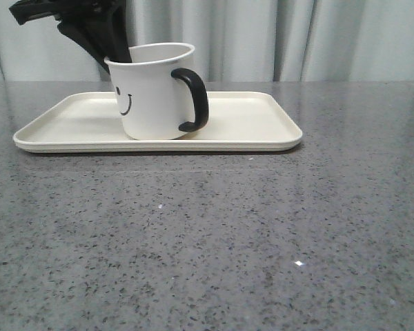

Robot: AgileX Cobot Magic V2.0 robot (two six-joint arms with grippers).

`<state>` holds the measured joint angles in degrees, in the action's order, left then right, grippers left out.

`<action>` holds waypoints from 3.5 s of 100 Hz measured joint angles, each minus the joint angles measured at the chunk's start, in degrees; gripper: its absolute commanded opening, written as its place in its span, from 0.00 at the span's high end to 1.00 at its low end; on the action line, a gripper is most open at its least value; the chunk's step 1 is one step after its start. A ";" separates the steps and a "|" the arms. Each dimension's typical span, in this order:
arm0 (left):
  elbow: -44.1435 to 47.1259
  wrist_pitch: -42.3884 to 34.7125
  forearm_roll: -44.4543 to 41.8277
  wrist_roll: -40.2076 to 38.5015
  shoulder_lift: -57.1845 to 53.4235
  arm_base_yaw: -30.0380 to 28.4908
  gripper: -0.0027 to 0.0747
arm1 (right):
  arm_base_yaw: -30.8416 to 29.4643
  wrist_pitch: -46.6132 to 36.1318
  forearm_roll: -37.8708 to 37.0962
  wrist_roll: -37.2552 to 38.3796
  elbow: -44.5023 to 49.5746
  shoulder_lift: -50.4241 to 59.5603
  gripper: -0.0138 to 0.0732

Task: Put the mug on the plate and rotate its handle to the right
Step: 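Lower the mug onto the tray and open the left gripper, then raise the left gripper away from the mug, then lower the open right gripper into the mug's opening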

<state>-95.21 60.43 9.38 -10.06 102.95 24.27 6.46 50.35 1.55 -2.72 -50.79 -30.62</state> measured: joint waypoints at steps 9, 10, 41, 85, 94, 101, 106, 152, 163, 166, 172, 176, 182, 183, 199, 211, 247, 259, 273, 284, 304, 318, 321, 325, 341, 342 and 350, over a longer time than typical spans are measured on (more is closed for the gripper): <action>0.00 0.00 0.00 0.00 0.00 0.00 0.99 | 0.00 0.00 0.00 0.00 0.00 0.00 0.24; 0.00 0.00 0.00 0.00 0.00 0.00 0.99 | 0.00 0.00 0.00 0.00 0.00 0.00 0.24; 0.00 -0.11 0.00 2.21 0.00 0.00 0.69 | 0.00 0.00 0.00 0.00 -0.08 0.00 0.24; -2.03 -1.37 0.10 2.59 0.00 0.00 0.41 | 0.00 0.00 0.00 0.00 -0.08 0.00 0.24; -2.90 -1.67 0.10 2.59 0.00 0.00 0.41 | 0.00 0.00 0.00 0.00 -0.08 0.00 0.24; -3.00 -2.01 -0.42 2.59 -0.49 0.00 0.41 | 0.00 0.00 0.00 0.00 -0.08 0.00 0.24; -2.88 -2.13 -0.92 2.59 -1.14 0.00 0.41 | 0.00 0.00 0.00 0.00 -0.08 0.00 0.24; 18.78 -13.49 -3.81 2.59 -22.84 0.00 0.41 | 0.00 0.00 0.00 0.00 -0.08 0.00 0.24; 25.62 -15.63 -5.81 2.59 -29.65 0.00 0.41 | 0.00 0.00 0.00 0.00 -0.08 0.00 0.24; 27.17 -16.18 -6.20 2.32 -31.32 0.00 0.41 | 0.00 0.00 0.00 0.00 -0.08 0.00 0.24; 30.47 -16.93 -6.73 1.90 -34.95 -0.37 0.41 | 0.00 0.00 0.00 0.00 -0.08 0.00 0.24; 32.20 -17.42 -6.81 1.48 -36.94 -0.96 0.41 | 0.00 0.00 0.00 0.00 -0.08 0.00 0.24; 35.24 -18.03 -6.95 1.35 -40.41 -2.31 0.41 | 0.00 0.00 0.00 0.00 -0.08 0.00 0.24; 35.56 -18.11 -7.08 1.35 -40.79 -2.72 0.41 | 0.00 0.00 0.00 0.00 -0.08 0.00 0.24; 42.48 -18.75 -7.43 0.87 -49.40 -8.09 0.41 | 0.00 0.00 0.00 0.00 -0.08 0.00 0.24; 46.95 -18.75 -7.45 0.75 -55.38 -11.78 0.41 | 0.00 0.00 0.00 0.00 -0.08 0.00 0.24; 54.36 -17.68 -7.45 0.43 -65.02 -14.72 0.41 | 0.00 -0.81 0.85 0.00 -0.08 -0.12 0.24; 54.43 -17.64 -7.45 0.43 -65.13 -14.72 0.41 | 0.00 -1.36 4.73 0.00 -0.12 -1.82 0.24; 54.43 -17.64 -7.45 0.43 -65.13 -14.75 0.41 | 0.00 -3.20 9.95 -0.49 -0.12 -6.74 0.24; 54.43 -17.64 -7.45 0.43 -65.13 -14.75 0.41 | 0.10 -5.35 13.72 -2.66 -0.21 -11.59 0.24; 54.43 -17.64 -7.45 0.43 -65.13 -14.75 0.41 | 4.76 -7.64 16.33 -5.19 -4.18 -21.61 0.24; 54.43 -17.64 -7.45 0.43 -65.13 -14.75 0.41 | 11.18 -10.27 16.55 -5.46 -9.64 -29.18 0.24; 54.43 -17.64 -7.45 0.43 -65.13 -14.75 0.41 | 12.37 -10.74 16.55 -5.61 -10.87 -30.79 0.24; 54.43 -17.64 -7.45 0.43 -65.13 -14.75 0.41 | 13.93 -11.19 16.55 -5.61 -12.81 -33.32 0.24; 54.43 -17.64 -7.45 0.43 -65.13 -14.75 0.41 | 17.60 -11.46 16.55 -5.61 -20.54 -43.19 0.24; 54.43 -17.64 -7.45 0.43 -65.13 -14.75 0.41 | 17.71 -11.34 16.55 -5.61 -20.88 -44.08 0.24; 54.43 -17.64 -7.45 0.43 -65.13 -14.75 0.41 | 19.12 -11.00 16.55 -5.61 -24.67 -48.67 0.24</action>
<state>-40.78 42.79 1.93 -9.63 37.83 9.52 25.58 39.35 18.10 -8.33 -75.47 -79.29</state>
